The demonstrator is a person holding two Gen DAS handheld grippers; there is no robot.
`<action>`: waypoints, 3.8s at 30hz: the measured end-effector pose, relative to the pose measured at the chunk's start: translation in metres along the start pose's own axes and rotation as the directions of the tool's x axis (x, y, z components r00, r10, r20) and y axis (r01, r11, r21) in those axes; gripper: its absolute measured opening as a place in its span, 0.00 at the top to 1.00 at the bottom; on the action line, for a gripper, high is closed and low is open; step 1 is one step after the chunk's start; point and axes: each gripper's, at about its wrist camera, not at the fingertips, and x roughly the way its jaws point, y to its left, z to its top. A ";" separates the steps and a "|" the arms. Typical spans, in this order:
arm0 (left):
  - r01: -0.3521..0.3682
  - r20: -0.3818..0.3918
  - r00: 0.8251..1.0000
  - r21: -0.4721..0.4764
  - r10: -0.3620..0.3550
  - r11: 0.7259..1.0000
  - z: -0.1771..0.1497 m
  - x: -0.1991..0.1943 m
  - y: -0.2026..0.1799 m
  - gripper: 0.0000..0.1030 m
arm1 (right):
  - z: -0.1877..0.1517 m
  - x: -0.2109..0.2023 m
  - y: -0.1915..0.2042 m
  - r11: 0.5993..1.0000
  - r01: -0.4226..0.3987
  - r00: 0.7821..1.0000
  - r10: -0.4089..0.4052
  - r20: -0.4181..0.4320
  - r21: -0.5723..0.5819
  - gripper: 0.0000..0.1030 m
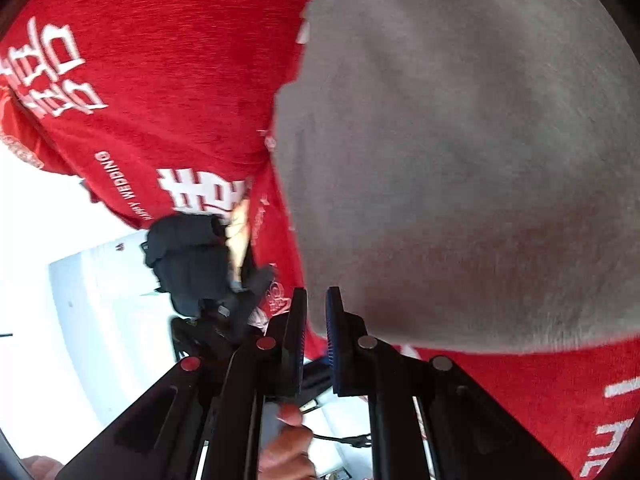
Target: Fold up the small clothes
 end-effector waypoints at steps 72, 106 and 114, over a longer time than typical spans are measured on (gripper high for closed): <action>-0.362 0.360 0.931 0.931 0.054 0.040 -0.212 0.033 -0.253 0.92 | 0.161 -0.152 0.142 0.880 0.065 0.997 -0.081 -0.012 -0.471 0.82; -0.202 0.195 0.943 0.979 0.270 -0.003 -0.273 0.132 -0.221 0.25 | 0.174 -0.247 -0.060 0.906 0.412 0.903 -0.391 0.178 -0.101 0.40; -0.263 0.123 0.918 0.901 0.378 0.345 -0.182 0.089 -0.202 0.25 | 0.104 -0.281 -0.072 0.952 0.306 0.938 -0.294 0.183 -0.036 0.33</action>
